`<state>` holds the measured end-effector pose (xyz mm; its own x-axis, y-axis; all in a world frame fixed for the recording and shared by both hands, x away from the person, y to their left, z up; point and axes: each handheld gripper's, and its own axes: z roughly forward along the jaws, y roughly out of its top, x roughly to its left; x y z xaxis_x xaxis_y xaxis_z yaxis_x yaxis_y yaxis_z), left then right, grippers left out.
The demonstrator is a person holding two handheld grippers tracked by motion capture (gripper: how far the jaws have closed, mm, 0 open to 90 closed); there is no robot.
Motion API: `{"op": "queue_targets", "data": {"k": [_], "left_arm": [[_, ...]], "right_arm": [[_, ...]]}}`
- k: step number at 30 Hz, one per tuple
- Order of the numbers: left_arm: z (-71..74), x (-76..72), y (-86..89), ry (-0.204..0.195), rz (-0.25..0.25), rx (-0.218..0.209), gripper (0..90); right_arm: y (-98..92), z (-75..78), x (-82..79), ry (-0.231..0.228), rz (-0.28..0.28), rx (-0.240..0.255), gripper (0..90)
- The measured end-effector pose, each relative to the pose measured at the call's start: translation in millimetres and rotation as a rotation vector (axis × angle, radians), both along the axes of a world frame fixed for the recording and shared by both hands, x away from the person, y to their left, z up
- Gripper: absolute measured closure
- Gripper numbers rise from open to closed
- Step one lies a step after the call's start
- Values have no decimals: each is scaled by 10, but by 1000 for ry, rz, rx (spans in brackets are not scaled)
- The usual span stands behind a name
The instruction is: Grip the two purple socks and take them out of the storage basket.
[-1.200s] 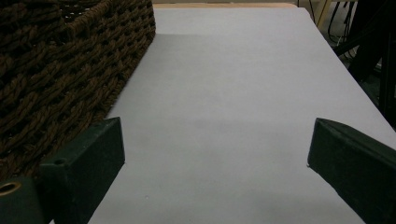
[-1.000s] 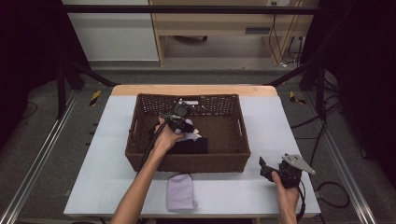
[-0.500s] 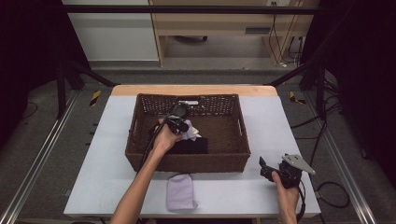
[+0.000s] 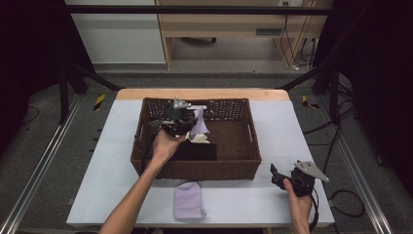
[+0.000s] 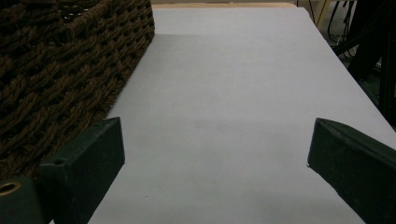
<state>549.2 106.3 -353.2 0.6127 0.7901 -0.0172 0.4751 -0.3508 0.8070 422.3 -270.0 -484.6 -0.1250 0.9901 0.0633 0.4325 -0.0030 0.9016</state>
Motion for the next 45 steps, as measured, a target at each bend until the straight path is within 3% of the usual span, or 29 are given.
{"op": "queue_targets", "data": {"k": [7, 12, 21, 24, 35, 45], "left_arm": [[235, -325, 207, -122, -36, -68, 863], [280, -524, 303, -164, -50, -85, 863], [400, -883, 546, -229, -78, -197, 863], [447, -1024, 643, -254, -92, -215, 863], [448, -1453, 906, -295, -133, -243, 863], [292, -1799, 956, -298, -183, -244, 863]], "right_arm": [[1, -1, 1, 0, 0, -4, 43], [2, 0, 2, 0, 3, -4, 43], [2, -1, 2, -1, 1, -6, 43], [4, 0, 0, -1, 0, -8, 43], [8, -1, -2, -4, -2, -13, 43], [8, -1, -5, -5, -4, -10, 44]]}}
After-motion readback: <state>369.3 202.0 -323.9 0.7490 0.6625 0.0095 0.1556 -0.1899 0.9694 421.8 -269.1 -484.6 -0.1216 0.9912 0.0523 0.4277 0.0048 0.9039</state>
